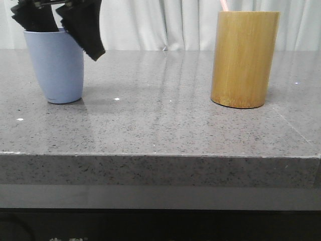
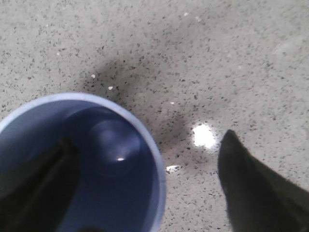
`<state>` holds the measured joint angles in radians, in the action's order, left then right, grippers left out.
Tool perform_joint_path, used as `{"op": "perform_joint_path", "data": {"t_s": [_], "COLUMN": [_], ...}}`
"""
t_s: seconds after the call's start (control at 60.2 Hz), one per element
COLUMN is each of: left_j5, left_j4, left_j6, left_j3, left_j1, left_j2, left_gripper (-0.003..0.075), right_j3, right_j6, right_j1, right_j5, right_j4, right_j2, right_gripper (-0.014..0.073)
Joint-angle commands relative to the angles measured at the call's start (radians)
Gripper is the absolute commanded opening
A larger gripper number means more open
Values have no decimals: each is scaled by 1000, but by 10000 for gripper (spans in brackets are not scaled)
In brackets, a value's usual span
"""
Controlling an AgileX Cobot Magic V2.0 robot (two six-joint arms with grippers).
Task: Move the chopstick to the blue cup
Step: 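Lower the left gripper into the blue cup and grip its rim, then lift the blue cup with the left gripper and set it beside the bamboo holder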
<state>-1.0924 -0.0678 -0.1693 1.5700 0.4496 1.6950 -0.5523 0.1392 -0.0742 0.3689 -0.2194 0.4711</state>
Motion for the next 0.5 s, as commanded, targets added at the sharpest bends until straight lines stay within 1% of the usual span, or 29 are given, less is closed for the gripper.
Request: {"op": "perform_joint_path", "data": {"t_s": [0.0, 0.017, 0.116, 0.166, 0.282, 0.382, 0.482], "left_j5": [21, 21, 21, 21, 19, 15, -16], "left_j4": [-1, -1, -1, -1, -1, -1, -3], "left_j6": [0, 0, 0, 0, 0, 0, 0], "left_j3": [37, 37, 37, 37, 37, 41, 72], "left_j1": [7, 7, 7, 7, 7, 7, 14], "left_j2": [-40, -40, -40, -40, -40, -40, -40], "left_gripper": [395, 357, 206, 118, -13, -19, -19], "right_j3": [-33, -33, -33, -33, -33, -33, -33], "right_j6": [5, 5, 5, 5, 5, 5, 5], "right_j1": [7, 7, 7, 7, 7, 7, 7], "right_j5": [-73, -73, -73, -73, -73, -73, -73], "right_j4": [-5, -5, -5, -5, -5, -5, -5], "right_j2": [11, 11, 11, 11, 11, 11, 11], "right_gripper": [572, 572, 572, 572, 572, 572, 572]}}
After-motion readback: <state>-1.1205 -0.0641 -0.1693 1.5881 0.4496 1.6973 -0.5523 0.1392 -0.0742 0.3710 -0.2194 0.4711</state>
